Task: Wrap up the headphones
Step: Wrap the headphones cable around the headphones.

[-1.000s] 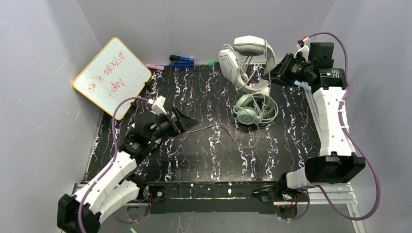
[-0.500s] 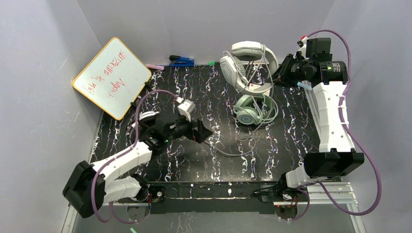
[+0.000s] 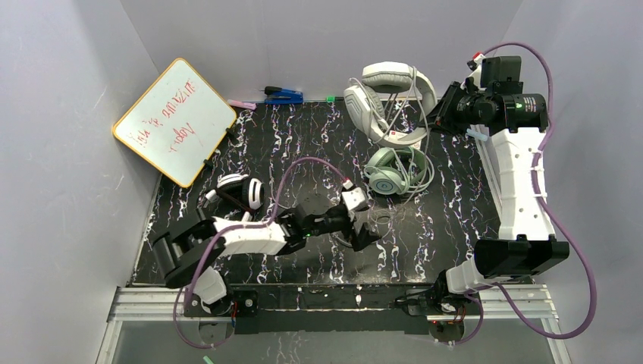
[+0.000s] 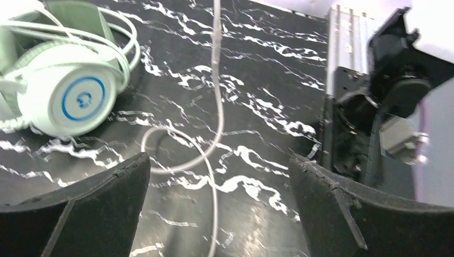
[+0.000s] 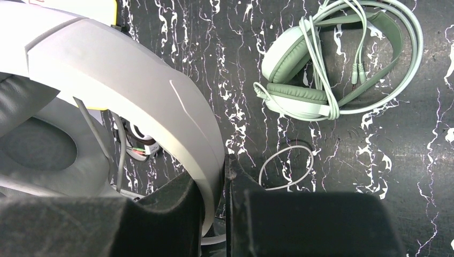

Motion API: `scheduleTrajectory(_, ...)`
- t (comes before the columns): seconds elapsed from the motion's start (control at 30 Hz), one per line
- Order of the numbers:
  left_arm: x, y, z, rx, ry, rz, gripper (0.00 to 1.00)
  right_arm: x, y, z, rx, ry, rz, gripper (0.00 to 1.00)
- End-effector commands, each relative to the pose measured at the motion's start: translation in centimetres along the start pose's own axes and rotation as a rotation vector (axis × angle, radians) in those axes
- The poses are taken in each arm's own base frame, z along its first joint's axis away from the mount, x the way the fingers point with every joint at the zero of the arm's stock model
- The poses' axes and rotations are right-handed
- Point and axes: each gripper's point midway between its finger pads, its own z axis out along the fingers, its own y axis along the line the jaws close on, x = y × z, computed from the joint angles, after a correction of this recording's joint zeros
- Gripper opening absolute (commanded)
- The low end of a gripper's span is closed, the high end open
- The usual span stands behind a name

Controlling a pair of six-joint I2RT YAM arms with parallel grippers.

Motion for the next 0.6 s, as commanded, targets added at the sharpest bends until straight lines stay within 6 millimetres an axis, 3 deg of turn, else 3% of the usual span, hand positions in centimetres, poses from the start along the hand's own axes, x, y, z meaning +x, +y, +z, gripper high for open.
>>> scheduleTrajectory(0.0,-3.5,1.2,2.7,-0.044,-0.130,0.168,0.98,-1.7,3.4,-2.3,-0.116,-0.082,-0.046,0.01)
scheduleTrajectory(0.27,-0.4,3.9,5.6,-0.126,-0.070,0.308,0.98,-1.6,4.3,-2.9,-0.157,-0.077,-0.045,0.01)
scheduleTrajectory(0.4,0.8,2.9,7.1,-0.026,-0.050,0.382,0.95,-1.5,4.6,-3.1,-0.168,-0.075,-0.045,0.01)
scheduleTrajectory(0.47,1.4,2.8,7.8,0.000,-0.040,0.387,0.84,-1.4,4.5,-2.9,-0.168,-0.070,-0.043,0.01)
scheduleTrajectory(0.5,1.8,2.8,8.1,0.005,-0.034,0.386,0.74,-1.4,4.5,-2.9,-0.168,-0.070,-0.043,0.01)
scheduleTrajectory(0.57,2.0,2.8,8.1,0.003,-0.030,0.385,0.41,-1.3,4.4,-2.9,-0.164,-0.069,-0.041,0.01)
